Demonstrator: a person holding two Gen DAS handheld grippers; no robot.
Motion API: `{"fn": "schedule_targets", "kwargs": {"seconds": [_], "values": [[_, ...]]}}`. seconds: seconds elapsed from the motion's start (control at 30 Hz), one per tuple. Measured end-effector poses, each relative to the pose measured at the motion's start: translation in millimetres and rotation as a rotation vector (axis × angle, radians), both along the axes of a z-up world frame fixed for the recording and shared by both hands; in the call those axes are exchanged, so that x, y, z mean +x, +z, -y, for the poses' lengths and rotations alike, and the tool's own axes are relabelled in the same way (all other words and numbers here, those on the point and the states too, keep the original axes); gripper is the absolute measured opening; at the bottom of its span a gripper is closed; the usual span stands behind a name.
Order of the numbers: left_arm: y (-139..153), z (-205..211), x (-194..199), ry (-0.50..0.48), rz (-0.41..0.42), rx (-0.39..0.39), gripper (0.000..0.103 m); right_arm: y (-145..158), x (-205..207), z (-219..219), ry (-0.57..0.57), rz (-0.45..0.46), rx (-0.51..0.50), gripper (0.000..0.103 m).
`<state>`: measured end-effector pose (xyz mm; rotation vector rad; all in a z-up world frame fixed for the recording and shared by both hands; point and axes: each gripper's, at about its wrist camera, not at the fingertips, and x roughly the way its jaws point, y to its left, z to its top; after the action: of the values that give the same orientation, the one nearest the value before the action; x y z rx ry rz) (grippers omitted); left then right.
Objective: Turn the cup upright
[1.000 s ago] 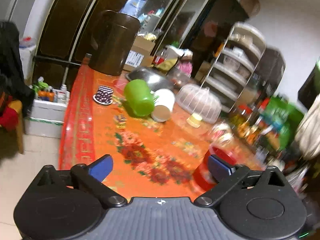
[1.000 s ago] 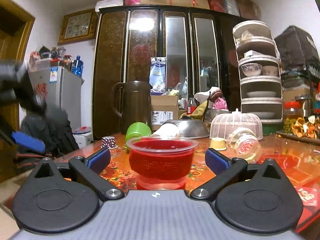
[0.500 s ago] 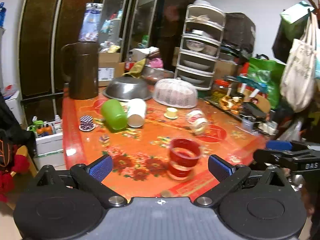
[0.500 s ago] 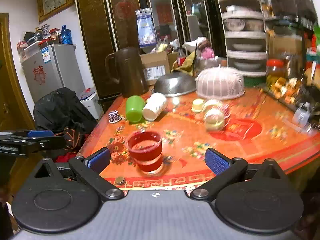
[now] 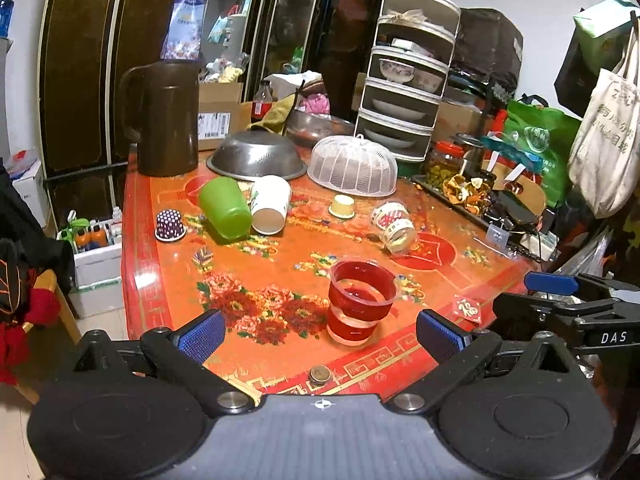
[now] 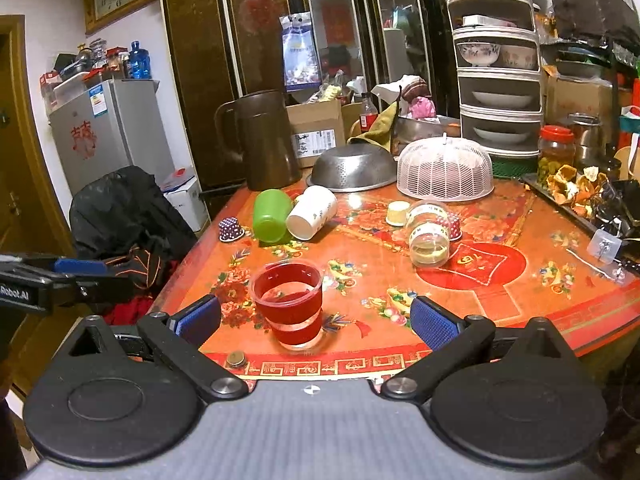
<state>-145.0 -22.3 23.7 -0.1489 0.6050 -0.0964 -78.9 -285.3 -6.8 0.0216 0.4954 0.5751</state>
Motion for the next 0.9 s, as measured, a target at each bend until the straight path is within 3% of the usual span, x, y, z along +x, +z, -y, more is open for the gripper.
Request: {"fn": "schedule_targets", "kwargs": {"seconds": [0.9], "values": [[-6.0,3.4,5.1,0.007,-0.019,0.002,0.102,-3.0,-4.9,-7.2,0.037,0.024,-0.007,0.102]]}}
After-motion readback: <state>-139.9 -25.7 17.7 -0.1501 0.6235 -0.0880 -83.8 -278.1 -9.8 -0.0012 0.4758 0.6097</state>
